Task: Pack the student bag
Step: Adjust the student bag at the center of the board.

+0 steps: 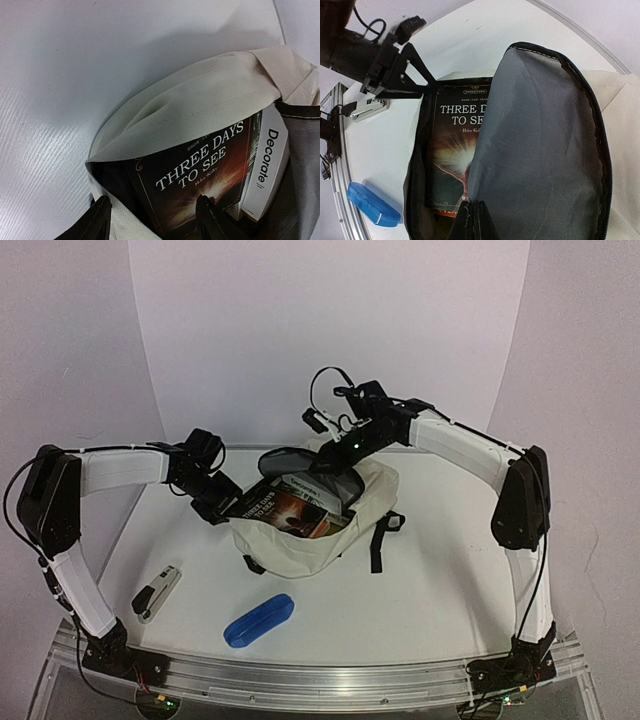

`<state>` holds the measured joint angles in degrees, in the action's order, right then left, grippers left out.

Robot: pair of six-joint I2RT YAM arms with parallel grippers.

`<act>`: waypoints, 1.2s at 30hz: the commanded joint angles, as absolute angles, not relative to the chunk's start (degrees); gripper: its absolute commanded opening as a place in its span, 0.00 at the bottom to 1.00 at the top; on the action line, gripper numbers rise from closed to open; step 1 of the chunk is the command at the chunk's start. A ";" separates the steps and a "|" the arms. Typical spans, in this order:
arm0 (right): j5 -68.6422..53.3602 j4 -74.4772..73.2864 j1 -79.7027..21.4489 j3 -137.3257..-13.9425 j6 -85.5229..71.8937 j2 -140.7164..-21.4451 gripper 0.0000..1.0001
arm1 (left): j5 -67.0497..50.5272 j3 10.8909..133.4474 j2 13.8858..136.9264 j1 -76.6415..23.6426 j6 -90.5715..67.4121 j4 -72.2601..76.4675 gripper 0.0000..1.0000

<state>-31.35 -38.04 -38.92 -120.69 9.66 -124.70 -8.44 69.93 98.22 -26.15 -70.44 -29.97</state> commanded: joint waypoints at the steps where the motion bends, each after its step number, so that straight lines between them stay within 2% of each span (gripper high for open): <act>1: -34.01 -38.23 -38.94 -124.96 8.74 -122.74 0.00 | -10.74 71.14 97.26 -27.11 -70.87 -30.65 0.61; 4: -34.93 -38.23 -39.06 -125.58 7.77 -123.58 0.00 | -10.35 70.79 96.21 -27.40 -71.52 -32.31 0.63; 7: -34.99 -38.23 -39.44 -126.48 7.08 -124.49 0.06 | -10.84 70.53 95.79 -27.54 -72.05 -33.77 0.62; 9: -35.08 -38.11 -39.65 -127.38 6.55 -124.78 0.14 | -11.06 70.91 95.62 -28.02 -71.93 -35.18 0.62; 13: -36.60 -38.09 -40.73 -130.03 4.75 -125.28 0.37 | -11.98 71.20 95.69 -28.43 -71.86 -36.57 0.61; 15: -37.61 -38.00 -41.63 -131.24 3.97 -125.44 0.41 | -11.86 71.11 96.16 -28.42 -71.94 -36.36 0.57; 22: -39.28 -36.49 -46.61 -131.84 0.93 -127.45 0.38 | -13.67 72.87 99.83 -28.39 -72.50 -35.06 0.34; 28: -37.48 -34.20 -48.22 -129.03 0.44 -131.34 0.29 | -13.61 74.90 97.94 -28.41 -72.71 -35.60 0.01; 36: -34.04 -32.25 -48.19 -133.24 -1.87 -138.16 0.21 | -11.48 76.60 91.43 -28.69 -72.44 -38.39 0.00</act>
